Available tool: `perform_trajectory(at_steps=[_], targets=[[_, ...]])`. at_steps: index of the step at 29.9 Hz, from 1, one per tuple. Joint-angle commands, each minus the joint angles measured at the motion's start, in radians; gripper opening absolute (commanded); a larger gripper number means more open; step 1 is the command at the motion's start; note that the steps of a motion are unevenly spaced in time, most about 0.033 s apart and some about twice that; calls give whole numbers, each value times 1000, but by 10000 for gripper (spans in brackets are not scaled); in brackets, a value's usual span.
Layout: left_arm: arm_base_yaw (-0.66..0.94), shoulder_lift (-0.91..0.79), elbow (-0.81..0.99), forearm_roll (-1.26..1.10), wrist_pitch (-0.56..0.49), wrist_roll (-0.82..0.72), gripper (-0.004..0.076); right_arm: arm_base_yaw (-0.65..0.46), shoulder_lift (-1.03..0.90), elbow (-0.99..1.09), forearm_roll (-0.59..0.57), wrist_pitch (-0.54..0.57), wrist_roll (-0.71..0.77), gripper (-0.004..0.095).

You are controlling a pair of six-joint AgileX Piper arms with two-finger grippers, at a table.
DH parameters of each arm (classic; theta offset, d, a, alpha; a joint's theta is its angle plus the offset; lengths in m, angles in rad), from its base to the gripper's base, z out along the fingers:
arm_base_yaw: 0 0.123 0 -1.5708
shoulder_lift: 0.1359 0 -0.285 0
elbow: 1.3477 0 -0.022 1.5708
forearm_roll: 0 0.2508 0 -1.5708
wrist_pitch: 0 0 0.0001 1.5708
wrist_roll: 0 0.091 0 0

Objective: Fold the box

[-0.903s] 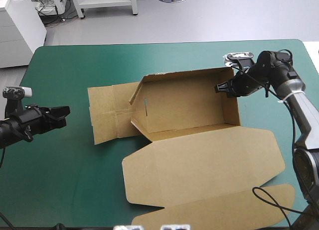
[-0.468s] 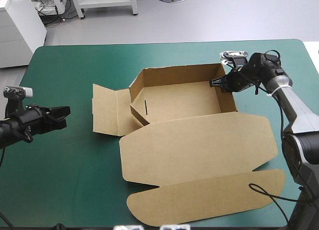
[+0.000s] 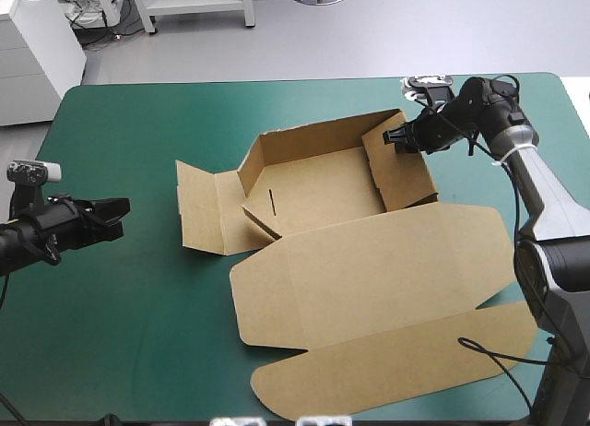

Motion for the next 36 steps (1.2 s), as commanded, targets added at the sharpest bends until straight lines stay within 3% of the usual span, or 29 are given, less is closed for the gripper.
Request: perform_trajectory(at_steps=[1, 8, 16, 21, 29, 36], targets=[[-7, -12, -22, -66, -2, 1, -3, 0, -59, -62, -15, 30, 40, 676], [-7, -12, -22, -70, -2, 1, -3, 0, -59, -64, -110, 264, 68, 699], [-7, -12, -22, -80, 7, -1, -3, 0, -46, -64, -122, 266, 68, 698], [-7, -12, -22, -80, 7, -3, -3, 0, -22, -62, -57, 266, 64, 698], [-7, -12, -22, -78, 7, -3, -4, 0, -6, -49, -50, 268, 57, 696], [-7, -12, -22, -78, 7, -3, -10, 0, 26, -49, -50, 268, 50, 573]])
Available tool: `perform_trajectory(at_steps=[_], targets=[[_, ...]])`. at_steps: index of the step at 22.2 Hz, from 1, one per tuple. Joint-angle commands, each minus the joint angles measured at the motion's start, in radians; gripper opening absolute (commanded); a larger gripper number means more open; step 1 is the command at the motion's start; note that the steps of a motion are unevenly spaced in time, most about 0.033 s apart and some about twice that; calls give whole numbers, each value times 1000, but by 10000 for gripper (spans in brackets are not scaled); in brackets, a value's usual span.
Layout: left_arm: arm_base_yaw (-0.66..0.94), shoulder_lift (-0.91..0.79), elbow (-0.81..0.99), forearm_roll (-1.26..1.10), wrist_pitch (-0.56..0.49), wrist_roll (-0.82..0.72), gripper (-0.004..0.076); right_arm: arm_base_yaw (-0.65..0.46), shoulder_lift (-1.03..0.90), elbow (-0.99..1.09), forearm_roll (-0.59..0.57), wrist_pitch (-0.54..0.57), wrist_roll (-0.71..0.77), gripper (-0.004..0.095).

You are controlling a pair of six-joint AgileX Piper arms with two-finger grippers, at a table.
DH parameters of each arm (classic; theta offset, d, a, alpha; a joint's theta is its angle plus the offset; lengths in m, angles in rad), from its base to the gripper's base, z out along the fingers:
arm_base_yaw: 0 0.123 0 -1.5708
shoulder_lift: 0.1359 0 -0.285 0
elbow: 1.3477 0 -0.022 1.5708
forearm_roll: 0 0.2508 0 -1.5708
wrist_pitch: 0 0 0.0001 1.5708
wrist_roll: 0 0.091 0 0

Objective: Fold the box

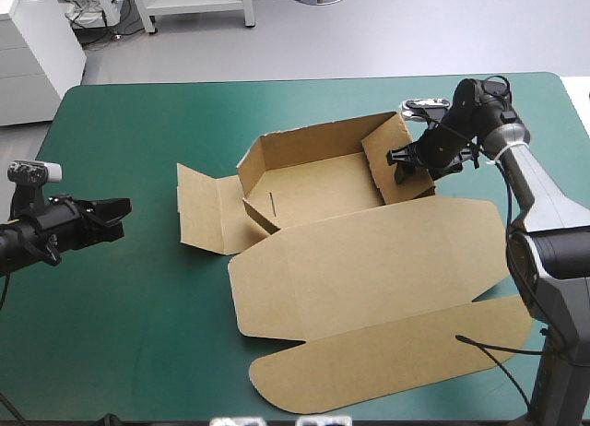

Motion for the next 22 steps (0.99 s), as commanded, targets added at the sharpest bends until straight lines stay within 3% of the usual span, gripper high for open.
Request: perform_trajectory(at_steps=[1, 4, 6, 7, 9, 16, 22], targets=[[-7, -12, -22, -75, -5, -3, -10, 0, -37, -21, 18, 22, -18, 552], [-7, -12, -22, -75, -8, -3, -10, 0, -26, -21, 22, 22, -29, 456], [-7, -12, -22, -75, -10, -3, -10, 0, -26, -21, 26, 22, -62, 297], [-7, -12, -22, -75, -12, -3, -10, 0, -26, -21, 22, 22, -83, 109], [-7, -12, -22, -75, -27, -3, -10, 0, -33, -21, 22, 24, -103, -9], [-7, -12, -22, -106, -75, -34, -10, -9, -174, -21, -52, 24, -116, -19], [-7, 51, -22, -114, -80, -48, -10, -103, -364, -21, 82, 24, -140, -19]])
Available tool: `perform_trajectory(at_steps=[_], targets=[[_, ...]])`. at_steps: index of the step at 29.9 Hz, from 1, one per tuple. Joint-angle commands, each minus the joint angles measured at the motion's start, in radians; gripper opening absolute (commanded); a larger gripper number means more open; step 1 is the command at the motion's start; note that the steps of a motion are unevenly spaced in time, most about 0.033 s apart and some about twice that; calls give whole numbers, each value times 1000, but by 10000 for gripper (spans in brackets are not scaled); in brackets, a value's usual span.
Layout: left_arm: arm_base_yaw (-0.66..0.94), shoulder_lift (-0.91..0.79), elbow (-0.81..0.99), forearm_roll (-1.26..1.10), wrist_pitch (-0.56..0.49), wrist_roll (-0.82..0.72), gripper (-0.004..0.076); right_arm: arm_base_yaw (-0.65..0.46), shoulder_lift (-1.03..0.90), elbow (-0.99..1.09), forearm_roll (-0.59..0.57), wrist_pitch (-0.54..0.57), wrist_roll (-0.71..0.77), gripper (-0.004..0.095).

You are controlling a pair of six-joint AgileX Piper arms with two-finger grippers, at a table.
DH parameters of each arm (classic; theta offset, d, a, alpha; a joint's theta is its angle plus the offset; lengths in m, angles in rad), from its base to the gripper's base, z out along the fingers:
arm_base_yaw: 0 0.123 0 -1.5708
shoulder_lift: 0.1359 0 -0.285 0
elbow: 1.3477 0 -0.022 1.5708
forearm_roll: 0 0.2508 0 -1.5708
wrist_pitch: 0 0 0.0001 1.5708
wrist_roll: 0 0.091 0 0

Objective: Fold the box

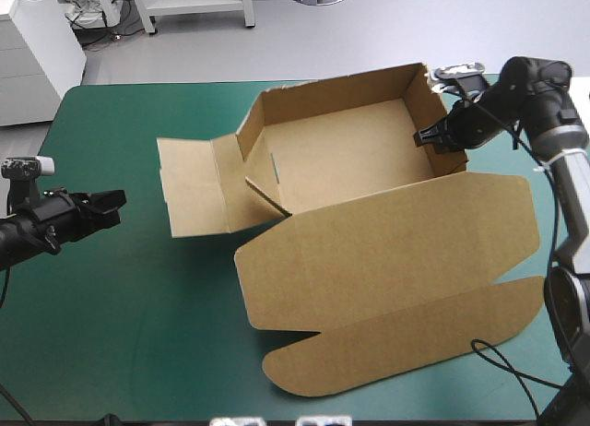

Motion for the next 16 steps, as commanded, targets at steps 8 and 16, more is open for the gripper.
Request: perform_trajectory(at_steps=[8, 16], targets=[[-5, 167, -26, -158, -13, -10, -10, -85, -277, -29, 104, 17, -30, -19], [-21, 329, -26, -222, 65, -2, -10, -82, -309, -29, 349, 17, -86, -19]])
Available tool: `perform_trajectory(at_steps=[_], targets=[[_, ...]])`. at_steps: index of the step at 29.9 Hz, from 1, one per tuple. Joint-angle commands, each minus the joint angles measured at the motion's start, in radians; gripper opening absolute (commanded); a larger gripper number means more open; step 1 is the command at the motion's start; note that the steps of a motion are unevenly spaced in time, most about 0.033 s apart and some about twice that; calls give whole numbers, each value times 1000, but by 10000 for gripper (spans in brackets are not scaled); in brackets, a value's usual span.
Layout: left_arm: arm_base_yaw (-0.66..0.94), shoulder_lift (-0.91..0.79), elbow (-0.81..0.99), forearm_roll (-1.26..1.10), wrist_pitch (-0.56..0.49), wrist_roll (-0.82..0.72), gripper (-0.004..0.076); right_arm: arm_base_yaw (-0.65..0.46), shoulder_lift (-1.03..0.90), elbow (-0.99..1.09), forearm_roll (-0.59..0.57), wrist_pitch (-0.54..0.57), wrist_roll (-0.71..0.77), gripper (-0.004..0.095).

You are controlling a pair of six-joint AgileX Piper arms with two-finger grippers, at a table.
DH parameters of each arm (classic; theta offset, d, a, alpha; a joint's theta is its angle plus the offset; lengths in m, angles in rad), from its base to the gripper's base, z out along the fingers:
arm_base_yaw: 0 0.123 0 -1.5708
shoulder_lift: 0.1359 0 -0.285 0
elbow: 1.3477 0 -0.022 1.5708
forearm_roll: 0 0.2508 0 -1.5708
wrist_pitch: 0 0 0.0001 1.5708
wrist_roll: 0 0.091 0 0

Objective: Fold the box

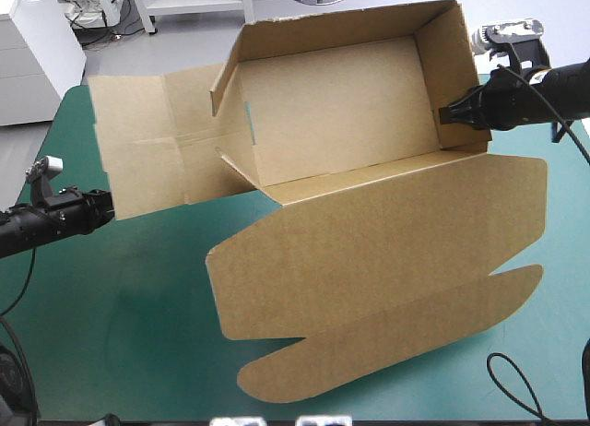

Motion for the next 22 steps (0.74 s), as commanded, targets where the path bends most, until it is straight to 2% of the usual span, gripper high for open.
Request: perform_trajectory(at_steps=[1, 11, 13, 22], targets=[[-32, 25, -26, -111, 55, 17, -10, 2, -43, -29, 132, 14, -21, -19], [-255, 94, -26, -246, 147, 51, -10, 100, 27, -29, 128, 8, -30, -17], [-273, 94, -26, -296, 197, 51, -10, 107, 48, -29, 128, -8, -30, -17], [-275, 65, -26, -363, 197, -10, -10, 111, 124, -29, 124, -40, -30, -16]])
